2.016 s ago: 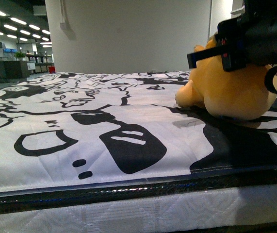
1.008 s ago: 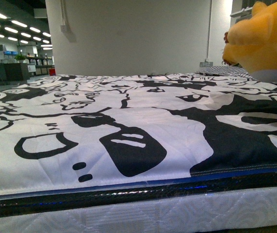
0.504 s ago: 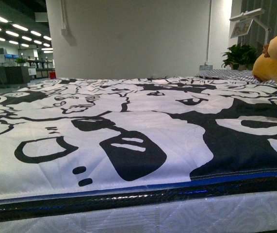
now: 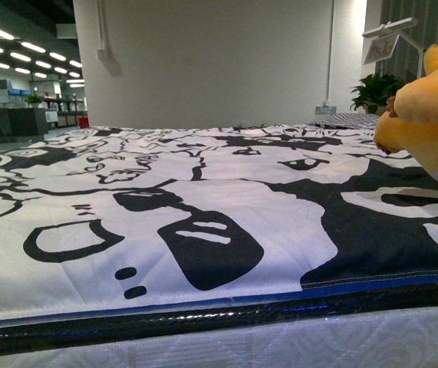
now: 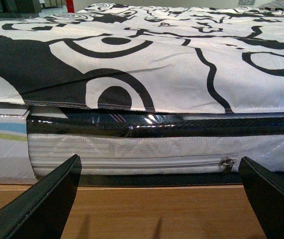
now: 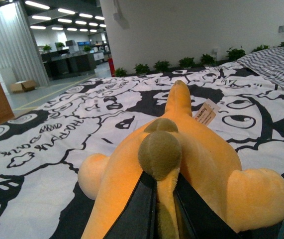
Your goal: Put away toys
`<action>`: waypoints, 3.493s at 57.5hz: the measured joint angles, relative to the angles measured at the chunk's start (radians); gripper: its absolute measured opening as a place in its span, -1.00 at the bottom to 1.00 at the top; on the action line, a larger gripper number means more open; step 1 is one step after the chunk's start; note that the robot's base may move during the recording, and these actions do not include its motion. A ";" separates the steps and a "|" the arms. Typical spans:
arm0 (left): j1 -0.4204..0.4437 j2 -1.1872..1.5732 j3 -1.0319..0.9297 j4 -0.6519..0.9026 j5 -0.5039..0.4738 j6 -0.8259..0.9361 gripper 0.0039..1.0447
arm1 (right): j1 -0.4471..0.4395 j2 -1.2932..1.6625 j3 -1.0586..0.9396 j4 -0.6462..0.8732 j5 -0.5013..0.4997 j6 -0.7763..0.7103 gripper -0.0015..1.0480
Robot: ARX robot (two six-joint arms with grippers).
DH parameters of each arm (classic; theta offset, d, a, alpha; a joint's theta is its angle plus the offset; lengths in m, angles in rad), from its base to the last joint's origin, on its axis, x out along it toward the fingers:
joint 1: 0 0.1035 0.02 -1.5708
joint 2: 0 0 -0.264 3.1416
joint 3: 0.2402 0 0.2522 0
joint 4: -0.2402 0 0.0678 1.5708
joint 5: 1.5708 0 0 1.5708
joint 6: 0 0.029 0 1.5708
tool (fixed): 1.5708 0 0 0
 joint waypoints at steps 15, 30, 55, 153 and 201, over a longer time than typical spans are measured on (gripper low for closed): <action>0.000 0.000 0.000 0.000 0.000 0.000 0.89 | 0.000 0.000 0.000 0.000 0.003 -0.011 -0.89; 0.000 0.000 0.000 0.000 0.000 0.000 0.89 | 0.068 -0.113 -0.047 -0.283 0.280 -0.178 -0.89; 0.000 0.000 0.000 0.000 0.000 0.000 0.89 | 0.210 -0.350 -0.399 -0.190 0.436 -0.277 -0.89; 0.000 0.000 0.000 0.000 0.000 0.000 0.89 | 0.369 -0.926 -0.710 -0.446 0.590 -0.284 -0.89; 0.000 0.000 0.000 0.000 0.000 0.000 0.89 | 0.370 -1.143 -0.709 -0.668 0.591 -0.284 -0.89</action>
